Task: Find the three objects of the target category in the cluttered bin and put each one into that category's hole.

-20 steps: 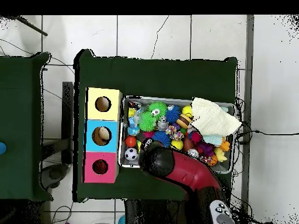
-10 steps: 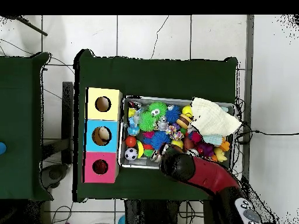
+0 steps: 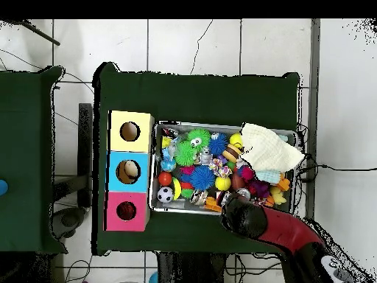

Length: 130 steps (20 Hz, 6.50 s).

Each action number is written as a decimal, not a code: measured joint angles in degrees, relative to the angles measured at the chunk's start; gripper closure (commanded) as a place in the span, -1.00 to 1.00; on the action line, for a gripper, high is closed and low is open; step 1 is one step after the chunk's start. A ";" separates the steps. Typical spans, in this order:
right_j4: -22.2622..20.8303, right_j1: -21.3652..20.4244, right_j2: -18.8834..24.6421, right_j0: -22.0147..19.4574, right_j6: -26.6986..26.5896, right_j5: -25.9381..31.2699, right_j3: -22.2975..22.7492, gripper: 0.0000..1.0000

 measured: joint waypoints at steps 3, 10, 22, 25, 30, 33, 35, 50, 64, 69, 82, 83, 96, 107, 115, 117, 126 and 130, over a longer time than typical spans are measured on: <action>-1.43 -0.37 0.81 -1.44 0.00 -0.01 0.00 1.00; -5.59 -1.38 4.94 -7.00 -0.01 -0.01 0.00 1.00; -8.16 -3.74 11.76 -15.99 -0.01 3.46 0.02 1.00; -8.16 -5.21 13.39 -16.96 -0.01 6.61 0.02 1.00; -8.54 -6.38 15.66 -17.86 -0.01 9.35 0.04 1.00; -9.19 -6.38 16.80 -18.61 -0.01 9.46 0.04 1.00; -9.60 -6.35 17.30 -18.99 -0.01 9.46 0.04 1.00; -18.46 -0.02 21.14 -25.57 -0.02 8.90 -3.46 1.00; -26.25 9.24 24.87 -31.39 -0.61 8.84 -6.88 1.00; -27.84 10.89 26.22 -32.00 -0.63 8.87 -8.20 1.00; -28.65 13.11 27.49 -32.68 -0.63 8.89 -9.80 -1.00; -28.72 13.11 27.48 -32.69 -0.63 8.89 -9.84 -1.00; -30.94 14.39 27.54 -32.31 -0.63 8.83 -11.28 -1.00; -31.64 15.51 27.80 -32.37 -0.63 8.87 -12.23 -1.00; -31.70 16.39 29.45 -33.69 -1.24 8.93 -12.41 -1.00; -31.70 16.60 29.93 -34.27 -2.04 9.26 -12.42 -1.00; -31.75 17.39 32.06 -34.70 -6.99 12.72 -14.17 -1.00; -31.74 17.76 33.02 -34.69 -8.98 14.34 -15.52 -1.00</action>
